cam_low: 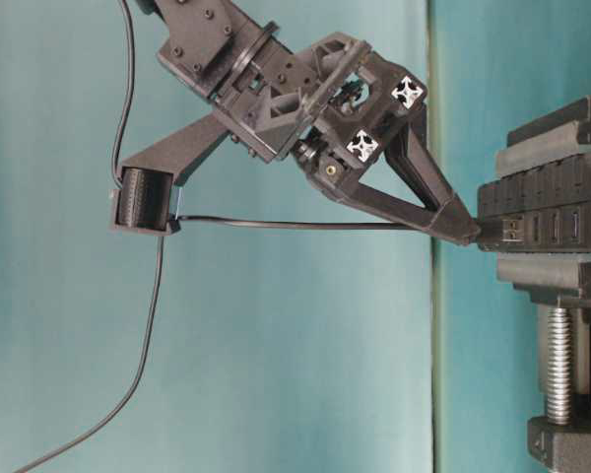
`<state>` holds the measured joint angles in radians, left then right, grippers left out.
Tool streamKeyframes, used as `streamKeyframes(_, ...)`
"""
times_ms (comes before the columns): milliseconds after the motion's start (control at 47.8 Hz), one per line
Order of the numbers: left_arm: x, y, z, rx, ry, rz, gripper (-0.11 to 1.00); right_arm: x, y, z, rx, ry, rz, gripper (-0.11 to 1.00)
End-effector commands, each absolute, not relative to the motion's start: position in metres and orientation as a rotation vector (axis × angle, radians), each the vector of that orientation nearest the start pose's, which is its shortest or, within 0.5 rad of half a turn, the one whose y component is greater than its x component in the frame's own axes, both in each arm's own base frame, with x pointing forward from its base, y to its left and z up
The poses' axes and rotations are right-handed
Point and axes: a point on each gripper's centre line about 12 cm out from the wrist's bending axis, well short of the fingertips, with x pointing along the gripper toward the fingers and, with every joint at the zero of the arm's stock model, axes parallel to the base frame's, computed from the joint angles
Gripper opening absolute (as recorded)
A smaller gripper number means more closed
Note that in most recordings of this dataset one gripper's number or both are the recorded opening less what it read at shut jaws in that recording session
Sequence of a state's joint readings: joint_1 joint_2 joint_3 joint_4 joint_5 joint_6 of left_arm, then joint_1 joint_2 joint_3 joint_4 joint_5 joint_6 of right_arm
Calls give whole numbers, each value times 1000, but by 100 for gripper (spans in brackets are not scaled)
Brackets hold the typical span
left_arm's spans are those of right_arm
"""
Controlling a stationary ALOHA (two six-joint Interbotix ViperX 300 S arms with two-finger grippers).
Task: Insert the USB into the center port of the fixed hub
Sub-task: 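Align the held plug with the hub's center port and approach, then push the plug into the center port with the right gripper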
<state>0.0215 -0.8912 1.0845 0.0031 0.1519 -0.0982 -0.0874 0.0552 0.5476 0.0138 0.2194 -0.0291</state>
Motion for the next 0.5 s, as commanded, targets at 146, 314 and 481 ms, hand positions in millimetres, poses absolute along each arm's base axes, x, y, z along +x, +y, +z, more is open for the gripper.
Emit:
streamKeyframes(146,212,5,271,-95,322,39,0,405,-38,176,24,796,-82,7)
streamKeyframes(314,212,5,271,-96,322,39,0,405,-38,176,19,796,-81,7)
streamKeyframes(481,212,5,270,-96,325,39,0,404,-38,172,24,807,-81,7)
